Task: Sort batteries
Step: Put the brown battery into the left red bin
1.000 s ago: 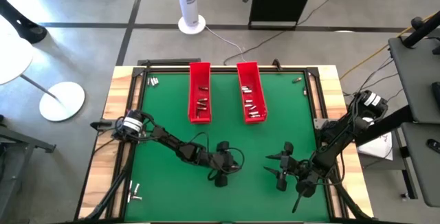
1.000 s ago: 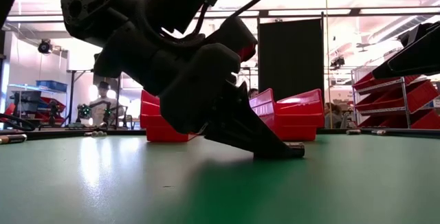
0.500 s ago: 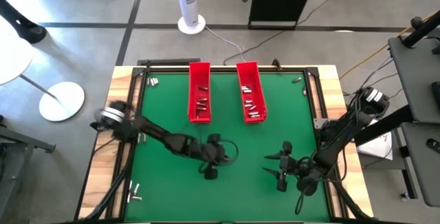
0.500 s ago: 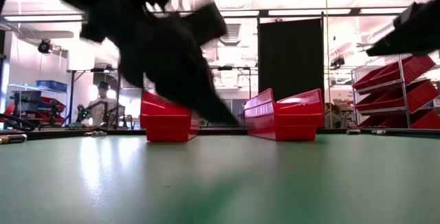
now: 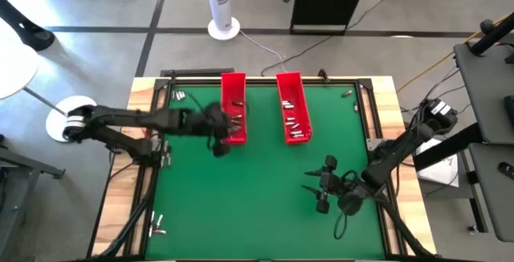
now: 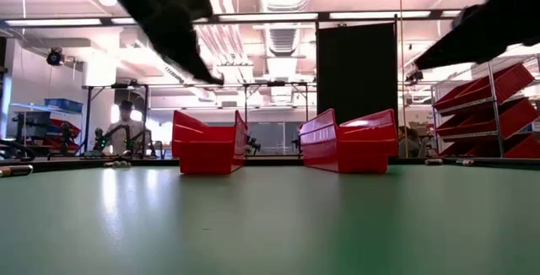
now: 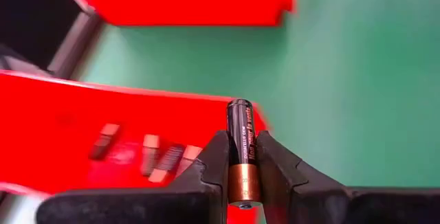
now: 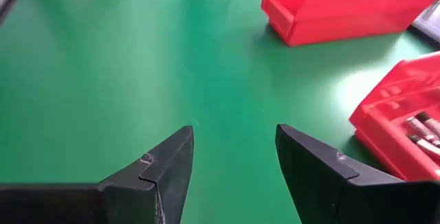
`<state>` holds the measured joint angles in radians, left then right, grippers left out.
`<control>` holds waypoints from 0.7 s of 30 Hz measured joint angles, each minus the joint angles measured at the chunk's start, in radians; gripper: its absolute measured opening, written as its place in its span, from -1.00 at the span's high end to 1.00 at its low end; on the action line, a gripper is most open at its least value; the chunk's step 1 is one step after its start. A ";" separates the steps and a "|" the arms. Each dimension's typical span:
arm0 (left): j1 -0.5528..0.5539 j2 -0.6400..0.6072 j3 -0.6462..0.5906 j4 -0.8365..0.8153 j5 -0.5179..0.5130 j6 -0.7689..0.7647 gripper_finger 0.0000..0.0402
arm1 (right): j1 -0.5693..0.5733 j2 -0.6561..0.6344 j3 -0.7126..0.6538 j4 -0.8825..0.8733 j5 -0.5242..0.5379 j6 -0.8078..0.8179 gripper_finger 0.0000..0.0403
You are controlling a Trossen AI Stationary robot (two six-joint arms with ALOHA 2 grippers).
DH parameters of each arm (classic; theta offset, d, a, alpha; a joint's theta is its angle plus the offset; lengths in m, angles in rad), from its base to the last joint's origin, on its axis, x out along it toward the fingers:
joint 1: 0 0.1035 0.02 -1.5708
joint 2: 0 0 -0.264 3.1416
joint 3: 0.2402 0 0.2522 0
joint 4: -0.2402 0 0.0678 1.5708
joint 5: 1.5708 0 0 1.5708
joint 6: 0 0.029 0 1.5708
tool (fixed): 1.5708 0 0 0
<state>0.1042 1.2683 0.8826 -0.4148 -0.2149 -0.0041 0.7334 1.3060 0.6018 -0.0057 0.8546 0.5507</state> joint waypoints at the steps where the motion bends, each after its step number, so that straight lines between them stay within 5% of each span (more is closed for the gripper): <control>1: 0.042 -0.004 0.020 -0.026 0.015 0.027 0.86 | -0.024 -0.011 0.000 0.001 -0.036 -0.003 0.00; 10: 0.291 0.103 0.181 -0.171 0.082 0.243 0.86 | -0.228 -0.102 0.000 -0.026 -0.202 -0.158 0.00; 21: 0.344 0.295 0.312 -0.205 0.102 0.281 0.86 | -0.364 -0.147 0.000 -0.084 -0.384 -0.270 0.00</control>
<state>0.4480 1.5635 1.1949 -0.6200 -0.1128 0.2766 0.3695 1.1592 0.6018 -0.0893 0.4706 0.2808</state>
